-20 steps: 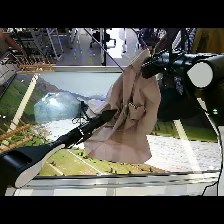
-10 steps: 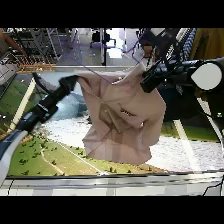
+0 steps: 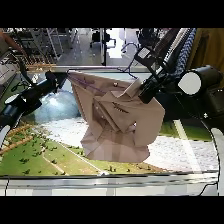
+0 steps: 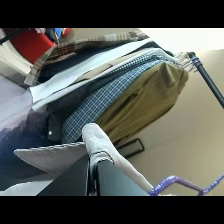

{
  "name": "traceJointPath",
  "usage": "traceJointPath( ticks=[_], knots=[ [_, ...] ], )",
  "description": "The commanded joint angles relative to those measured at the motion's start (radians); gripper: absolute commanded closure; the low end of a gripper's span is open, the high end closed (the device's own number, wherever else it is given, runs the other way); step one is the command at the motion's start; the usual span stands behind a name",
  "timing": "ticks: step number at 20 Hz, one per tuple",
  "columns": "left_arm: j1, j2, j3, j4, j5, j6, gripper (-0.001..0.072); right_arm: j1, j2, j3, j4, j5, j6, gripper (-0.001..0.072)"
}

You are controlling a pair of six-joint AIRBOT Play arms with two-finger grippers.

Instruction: Fold the clothes and pants, and hang the long-sleeved shirts on hangers.

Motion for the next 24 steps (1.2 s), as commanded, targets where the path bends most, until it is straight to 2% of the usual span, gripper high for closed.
traceJointPath(
  ticks=[1,5,10,13,14,15,17,18,20,22,23,24],
  knots=[
    [0.019,0.001,0.003,0.024,-0.074,-0.025,0.0686,0.0,-0.006,-0.006,-0.071,-0.014,-0.014,0.0691],
    [0.019,0.001,0.004,0.021,-0.176,-0.025,0.0686,0.019,-0.043,-0.006,-0.154,-0.047,-0.105,0.0691],
    [0.019,0.001,0.004,0.024,-0.263,-0.02,0.0686,0.107,-0.137,-0.006,-0.377,-0.137,-0.128,0.0691],
    [0.019,0.005,0.004,0.024,-0.262,-0.013,0.0686,0.157,-0.222,-0.006,-0.43,-0.088,-0.193,0.0692],
    [0.019,0.009,0.004,0.024,-0.263,-0.013,0.0686,0.165,-0.247,-0.006,-0.438,-0.067,-0.16,0.0692],
    [0.019,0.017,0.004,0.027,-0.263,-0.013,0.0686,0.168,-0.274,-0.006,-0.466,-0.049,-0.04,0.0692],
    [0.004,0.04,0.004,0.06,-0.262,-0.013,0.0686,0.168,-0.307,-0.006,-0.566,0.014,0.331,0.0692],
    [-0.011,0.052,0.004,0.096,-0.262,-0.013,0.0686,0.167,-0.309,-0.006,-0.585,0.045,0.474,0.0691],
    [-0.065,0.068,0.004,0.156,-0.262,-0.014,0.0686,0.168,-0.304,0.008,-0.587,0.064,0.625,0.0691],
    [-0.15,0.07,0.003,0.194,-0.262,-0.013,0.0684,0.168,-0.301,0.057,-0.575,0.074,0.701,0.069],
    [-0.196,0.07,0.004,0.222,-0.26,-0.013,0.0606,0.168,-0.301,0.093,-0.557,0.093,0.699,0.069],
    [-0.246,0.07,0.003,0.256,-0.251,-0.013,0.0369,0.168,-0.3,0.137,-0.531,0.124,0.683,0.069]
  ],
)
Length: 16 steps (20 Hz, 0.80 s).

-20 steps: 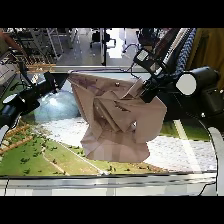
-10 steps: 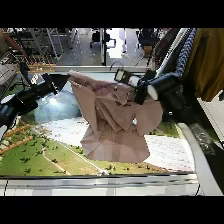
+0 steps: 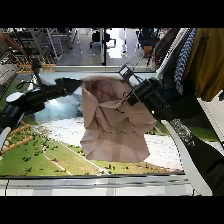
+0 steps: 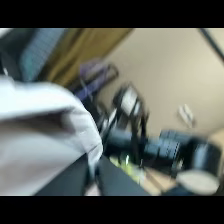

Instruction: Fold the clothes and pants, and hang the long-sleeved shirts on hangers.

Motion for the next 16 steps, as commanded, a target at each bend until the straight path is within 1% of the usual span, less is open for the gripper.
traceJointPath(
  ticks=[1,2,3,4,6,7,8,10,11,12,13,14,16],
  knots=[
    [-0.145,0.006,0.0,0.126,0.012,0.001,0.0248,0.002,-0.003,0.121,0.065,0.098,0.07,0.0689],
    [-0.174,0.006,0.0,0.151,0.011,0.0,0.0231,0.002,-0.003,0.171,0.119,0.139,0.026,0.0689],
    [-0.19,0.007,0.0,0.164,0.003,0.0,0.0231,0.002,0.001,0.223,0.183,0.172,-0.003,0.0689],
    [-0.197,0.008,0.0,0.164,-0.015,0.0,0.0231,0.002,0.017,0.248,0.235,0.173,-0.017,0.0689],
    [-0.194,0.024,0.0,0.165,-0.037,-0.001,0.024,0.002,0.077,0.251,0.329,0.1,-0.014,0.0689],
    [-0.186,0.039,0.0,0.165,-0.039,-0.001,0.0245,0.002,0.108,0.25,0.359,0.04,-0.006,0.0689],
    [-0.178,0.055,0.0,0.165,-0.039,0.0,0.029,0.0,0.134,0.25,0.36,-0.037,0.04,0.0689],
    [-0.158,0.096,0.0,0.172,-0.039,0.0,0.03,-0.034,0.175,0.25,0.34,-0.219,0.19,0.069],
    [-0.15,0.118,0.0,0.184,-0.04,0.0,0.03,-0.062,0.192,0.25,0.277,-0.284,0.287,0.069],
    [-0.142,0.143,0.0,0.203,-0.043,-0.001,0.0301,-0.095,0.206,0.25,0.212,-0.31,0.365,0.069],
    [-0.131,0.168,0.0,0.232,-0.05,-0.001,0.0301,-0.14,0.222,0.25,0.15,-0.307,0.422,0.069],
    [-0.124,0.192,0.0,0.269,-0.06,-0.001,0.0302,-0.188,0.239,0.25,0.095,-0.28,0.452,0.069],
    [-0.11,0.235,0.0,0.356,-0.082,-0.008,0.0302,-0.299,0.28,0.25,-0.004,-0.156,0.463,0.069]
  ],
)
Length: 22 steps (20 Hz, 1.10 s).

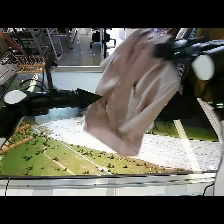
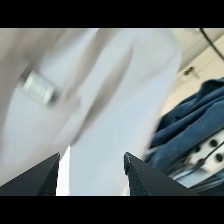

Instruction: Fold the clothes and pants, and hang the long-sleeved shirts on hangers.

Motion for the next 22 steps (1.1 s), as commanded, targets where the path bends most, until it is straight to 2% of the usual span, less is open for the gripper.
traceJointPath(
  ticks=[1,4,6,10,15,18,22],
  knots=[
    [0.024,0.072,0.0,0.135,-0.039,-0.018,0.0302,-0.181,0.077,0.003,-0.2,0.128,0.099,0.069],
    [0.044,0.086,0.0,0.161,-0.115,-0.056,0.03,-0.396,0.154,0.003,-0.292,0.26,0.002,0.069],
    [0.055,0.084,0.0,0.161,-0.178,-0.056,0.03,-0.547,0.205,0.003,-0.336,0.263,-0.033,0.069],
    [0.068,0.084,0.0,0.16,-0.222,-0.055,0.03,-0.874,0.276,0.003,-0.365,0.113,-0.035,0.0691],
    [0.068,0.084,0.0,0.16,-0.222,-0.076,0.03,-1.232,0.252,0.005,-0.363,-0.131,-0.035,0.0691],
    [0.068,0.084,0.0,0.16,-0.222,-0.101,0.03,-1.452,0.215,0.005,-0.289,-0.231,-0.011,0.0691],
    [0.068,0.084,0.0,0.16,-0.222,-0.101,0.0299,-1.641,0.182,-0.042,-0.087,-0.18,0.003,0.069]
  ],
)
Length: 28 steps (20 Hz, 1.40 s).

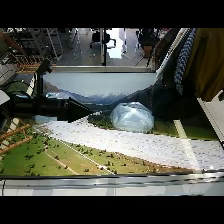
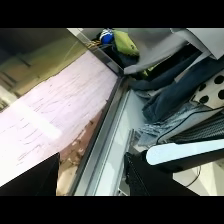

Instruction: Fold the clothes and pants, and hang the long-sleeved shirts on hangers.

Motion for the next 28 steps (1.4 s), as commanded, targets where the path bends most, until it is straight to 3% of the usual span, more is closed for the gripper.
traceJointPath(
  ticks=[1,4,5,6,8,10,13,15,16,19,22,24,28],
  knots=[
    [0.001,0.001,0.0,0.0,-0.001,-0.006,0.03,-0.156,-0.018,-0.047,0.156,0.007,0.014,0.0689],
    [0.001,0.0,0.0,0.0,-0.001,-0.006,0.03,-0.153,0.002,-0.051,0.236,0.014,0.014,0.0675],
    [0.001,0.0,0.0,0.0,-0.001,-0.006,0.03,-0.15,0.018,-0.051,0.249,-0.001,0.014,0.0621],
    [0.001,0.0,0.0,0.0,-0.001,-0.006,0.0299,-0.149,0.037,-0.051,0.266,-0.027,0.014,0.0476],
    [0.001,0.0,0.0,0.0,-0.001,-0.006,0.0299,-0.149,0.089,-0.051,0.347,-0.084,0.014,0.0017],
    [0.001,-0.001,-0.001,0.009,-0.001,-0.002,0.03,-0.15,0.154,-0.051,0.587,-0.113,0.014,0.0014],
    [0.006,0.001,0.0,0.146,0.0,-0.017,0.0299,-0.149,0.245,-0.051,1.236,-0.017,-0.063,0.0027],
    [0.018,0.014,0.002,0.38,0.023,-0.147,0.03,-0.133,0.261,-0.051,1.661,0.172,-0.248,0.008],
    [0.027,0.029,0.003,0.537,0.037,-0.241,0.03,-0.091,0.257,-0.052,1.793,0.301,-0.314,0.008],
    [0.063,0.09,0.018,1.002,0.058,-0.482,0.03,0.107,0.248,-0.053,1.744,0.698,-0.334,0.008],
    [0.093,0.161,0.028,1.342,0.144,-0.586,0.03,0.323,0.248,-0.11,1.626,0.935,-0.333,0.0081],
    [0.098,0.208,0.028,1.454,0.22,-0.586,0.03,0.475,0.257,-0.185,1.571,0.931,-0.331,0.0081],
    [0.098,0.243,0.028,1.44,0.27,-0.586,0.0298,0.76,0.256,-0.358,1.297,0.828,-0.331,0.0081]
  ],
)
